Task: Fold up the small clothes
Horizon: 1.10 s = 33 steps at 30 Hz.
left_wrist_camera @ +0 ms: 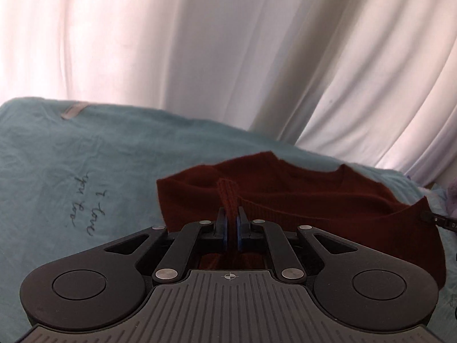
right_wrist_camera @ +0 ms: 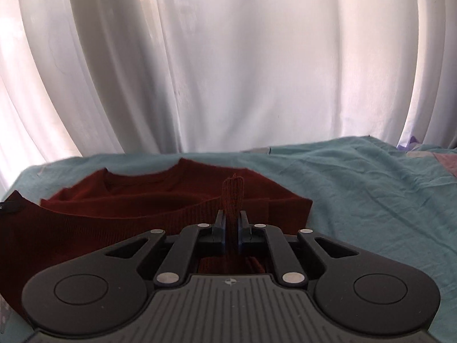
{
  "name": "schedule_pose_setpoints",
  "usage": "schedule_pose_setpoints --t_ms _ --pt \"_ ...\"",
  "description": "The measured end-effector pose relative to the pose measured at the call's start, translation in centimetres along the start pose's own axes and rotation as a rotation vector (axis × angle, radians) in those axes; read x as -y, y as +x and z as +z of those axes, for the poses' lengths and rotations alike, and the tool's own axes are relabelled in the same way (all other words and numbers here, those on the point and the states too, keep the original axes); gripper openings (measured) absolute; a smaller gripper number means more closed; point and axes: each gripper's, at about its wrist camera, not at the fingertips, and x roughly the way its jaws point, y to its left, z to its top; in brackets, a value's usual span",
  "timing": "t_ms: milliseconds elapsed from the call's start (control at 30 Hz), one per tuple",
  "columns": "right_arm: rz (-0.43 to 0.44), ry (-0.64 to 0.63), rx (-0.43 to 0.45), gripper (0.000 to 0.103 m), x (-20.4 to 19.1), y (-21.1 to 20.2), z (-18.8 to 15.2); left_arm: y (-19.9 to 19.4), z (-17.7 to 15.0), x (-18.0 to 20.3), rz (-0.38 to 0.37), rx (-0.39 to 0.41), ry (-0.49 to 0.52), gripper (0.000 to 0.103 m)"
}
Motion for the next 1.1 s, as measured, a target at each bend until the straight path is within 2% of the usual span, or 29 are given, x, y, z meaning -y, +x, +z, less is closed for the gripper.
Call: schedule_pose_setpoints --t_ms 100,167,233,367,500,600,667,700,733,767,800,833,900,933,967,1033,1100 --pt "-0.044 -0.086 -0.06 0.007 -0.8 2.0 -1.0 2.2 -1.6 -0.4 0.019 -0.059 0.026 0.008" --pt "-0.048 -0.106 -0.053 0.007 -0.8 1.8 -1.2 2.1 -1.7 -0.6 0.036 -0.053 0.025 0.007" --pt "-0.037 -0.105 0.001 0.006 -0.9 0.6 -0.4 0.3 -0.8 -0.8 0.033 0.011 0.027 0.007" --pt "-0.031 -0.081 0.141 0.006 -1.2 -1.2 3.3 -2.9 3.4 0.1 0.008 0.153 0.046 0.007" --pt "-0.101 -0.064 0.237 0.006 -1.8 0.1 6.8 -1.9 7.1 1.2 0.066 0.242 0.035 0.008" --pt "-0.158 -0.051 0.242 0.007 -2.0 3.1 7.7 1.8 8.1 1.6 0.114 0.216 -0.002 0.012" --pt "-0.188 -0.034 0.207 0.01 -2.0 4.8 7.5 3.7 7.9 1.6 0.154 0.142 -0.051 0.025" --pt "-0.215 -0.018 0.197 0.011 -2.1 5.2 7.2 3.9 7.5 1.5 0.132 0.121 -0.085 0.028" --pt "-0.209 0.005 0.207 0.014 -2.1 5.0 6.8 3.5 6.9 1.5 0.086 0.129 -0.113 0.045" --pt "-0.175 0.039 0.226 0.014 -2.1 4.5 6.3 3.1 6.1 1.8 0.045 0.152 -0.132 0.072" --pt "-0.116 0.079 0.228 0.015 -2.3 4.2 5.7 2.7 5.3 2.3 0.009 0.182 -0.142 0.08" --pt "-0.035 0.125 0.211 0.015 -2.7 4.3 5.1 2.6 4.6 2.9 -0.027 0.203 -0.14 0.084" --pt "0.138 0.203 0.157 0.016 -4.4 5.4 3.8 3.8 3.7 4.5 -0.071 0.184 -0.11 0.085" --pt "0.216 0.222 0.124 0.016 -5.3 6.2 3.1 5.0 3.4 5.8 -0.074 0.157 -0.083 0.085" --pt "0.257 0.229 0.1 0.016 -6.3 7.0 2.6 6.1 3.1 6.7 -0.062 0.139 -0.055 0.085" --pt "0.286 0.186 0.054 0.015 -8.2 8.7 1.4 8.7 2.4 7.9 0.023 0.126 -0.012 0.085" --pt "0.199 0.109 0.047 0.015 -8.9 10.5 0.4 10.9 1.8 7.6 0.121 0.086 -0.014 0.085"
